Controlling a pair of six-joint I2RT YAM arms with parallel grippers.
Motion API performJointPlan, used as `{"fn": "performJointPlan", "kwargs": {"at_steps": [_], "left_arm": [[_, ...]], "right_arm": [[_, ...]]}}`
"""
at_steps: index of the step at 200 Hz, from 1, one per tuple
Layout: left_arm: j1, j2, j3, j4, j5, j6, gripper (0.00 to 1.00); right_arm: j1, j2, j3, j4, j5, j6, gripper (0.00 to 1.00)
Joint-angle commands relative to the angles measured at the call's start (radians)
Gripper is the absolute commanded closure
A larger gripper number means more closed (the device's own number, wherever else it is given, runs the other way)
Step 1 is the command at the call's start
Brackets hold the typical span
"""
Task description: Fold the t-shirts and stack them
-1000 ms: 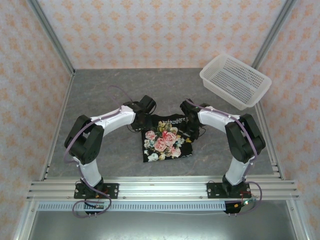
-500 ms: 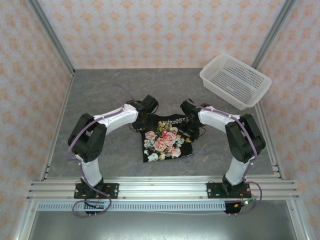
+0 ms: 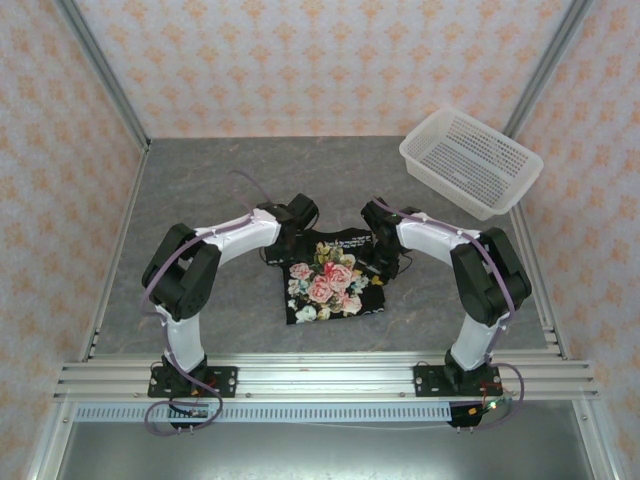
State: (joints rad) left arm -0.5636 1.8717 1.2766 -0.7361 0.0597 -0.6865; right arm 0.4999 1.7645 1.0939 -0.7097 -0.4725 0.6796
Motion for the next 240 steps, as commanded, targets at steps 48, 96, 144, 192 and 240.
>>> {"fn": "performJointPlan", "kwargs": {"at_steps": [48,96,144,192,240], "left_arm": [[-0.042,-0.179,0.009,0.028,-0.004,-0.024,1.00],[0.005,-0.254,-0.143,0.332,0.194,0.008,1.00],[0.177,-0.098,-0.302,0.704,0.477,-0.063,1.00],[0.264,0.008,-0.253,0.649,0.449,-0.040,0.97],[0.265,-0.120,-0.193,0.432,0.284,-0.034,0.42]], "right_arm": [[-0.014,-0.045,-0.043,-0.027,0.067,0.033,0.54],[-0.017,-0.126,-0.050,-0.027,0.099,0.052,0.53],[-0.017,-0.082,-0.062,0.002,0.065,0.055,0.53],[-0.020,-0.103,-0.064,-0.002,0.070,0.050,0.53],[-0.026,-0.138,-0.065,-0.016,0.083,0.045,0.53]]}}
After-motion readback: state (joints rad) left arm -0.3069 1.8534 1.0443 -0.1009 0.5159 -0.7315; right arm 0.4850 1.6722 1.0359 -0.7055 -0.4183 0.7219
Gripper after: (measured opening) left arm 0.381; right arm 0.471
